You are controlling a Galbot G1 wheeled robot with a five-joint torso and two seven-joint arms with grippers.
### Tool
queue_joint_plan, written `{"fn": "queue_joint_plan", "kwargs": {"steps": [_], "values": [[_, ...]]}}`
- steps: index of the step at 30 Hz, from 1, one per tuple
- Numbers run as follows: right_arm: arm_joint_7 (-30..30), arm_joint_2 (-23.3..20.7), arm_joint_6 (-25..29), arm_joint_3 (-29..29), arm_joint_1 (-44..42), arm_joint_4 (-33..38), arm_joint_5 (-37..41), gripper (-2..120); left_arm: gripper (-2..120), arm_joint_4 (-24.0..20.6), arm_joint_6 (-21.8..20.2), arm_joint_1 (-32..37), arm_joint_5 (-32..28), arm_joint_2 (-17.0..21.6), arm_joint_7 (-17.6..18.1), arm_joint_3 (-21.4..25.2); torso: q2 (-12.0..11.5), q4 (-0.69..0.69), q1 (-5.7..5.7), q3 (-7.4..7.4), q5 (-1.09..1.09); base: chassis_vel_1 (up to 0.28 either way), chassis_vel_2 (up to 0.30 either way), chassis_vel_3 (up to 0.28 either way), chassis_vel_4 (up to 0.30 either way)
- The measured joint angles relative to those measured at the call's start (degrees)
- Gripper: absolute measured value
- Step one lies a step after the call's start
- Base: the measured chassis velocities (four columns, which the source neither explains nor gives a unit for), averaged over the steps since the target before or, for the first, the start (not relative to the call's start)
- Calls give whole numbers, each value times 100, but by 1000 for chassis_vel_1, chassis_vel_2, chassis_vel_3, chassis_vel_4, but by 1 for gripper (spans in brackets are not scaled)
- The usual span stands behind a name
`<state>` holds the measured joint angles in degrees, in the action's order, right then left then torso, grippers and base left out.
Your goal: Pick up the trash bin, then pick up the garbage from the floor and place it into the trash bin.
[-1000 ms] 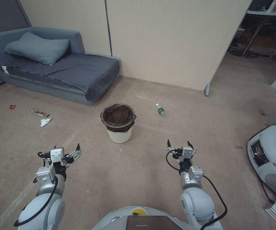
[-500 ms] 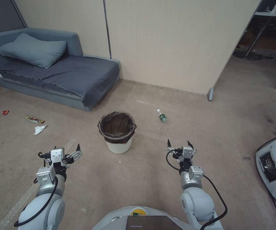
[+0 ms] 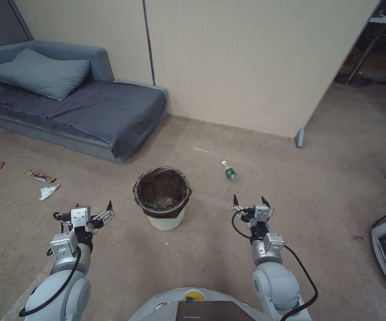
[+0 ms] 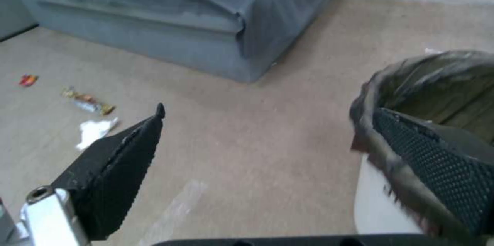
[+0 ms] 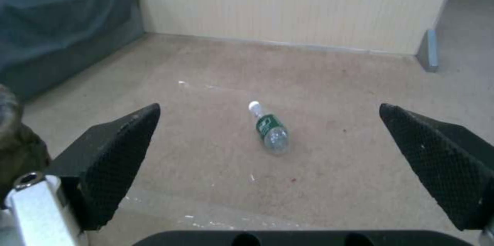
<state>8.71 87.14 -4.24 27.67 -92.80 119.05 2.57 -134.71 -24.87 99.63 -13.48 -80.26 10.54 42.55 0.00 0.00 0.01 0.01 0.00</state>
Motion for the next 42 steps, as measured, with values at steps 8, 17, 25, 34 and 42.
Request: {"fn": "queue_joint_plan", "kwargs": {"steps": [8, 17, 25, 34, 42], "values": [[17, -10, 16, 6, -21, -16, 0, 100, 100, -62, -1045, -749, -735, 647, -30, -45, 0, 1, -1, -2, -1, -10, 7, 2, -3], [12, -61, 70, 18, -33, -129, -10, 100, 100, 293, -1722, -1790, -1937, 1737, -55, -191, 0, -1, 0, -1, -2, 0, 0, 0, 0], [6, -55, 147, -20, -86, -318, -48, 100, 100, 1093, -1725, -2603, -2942, 2334, 80, -732, 0, -3, 0, -1, -1, 0, 0, 0, 0], [3, -41, 138, -91, 29, -520, -83, 100, 100, 1804, -1780, -2951, -3290, 2669, -83, -1217, 0, 2, -1, -1, -1, 0, 0, 0, 0], [3, 72, 242, -33, -66, -615, -167, 100, 100, 2395, -1763, -3483, -3391, 2787, -528, -1748, 0, 1, -1, -1, 0, 0, 0, 0, 0]]}}
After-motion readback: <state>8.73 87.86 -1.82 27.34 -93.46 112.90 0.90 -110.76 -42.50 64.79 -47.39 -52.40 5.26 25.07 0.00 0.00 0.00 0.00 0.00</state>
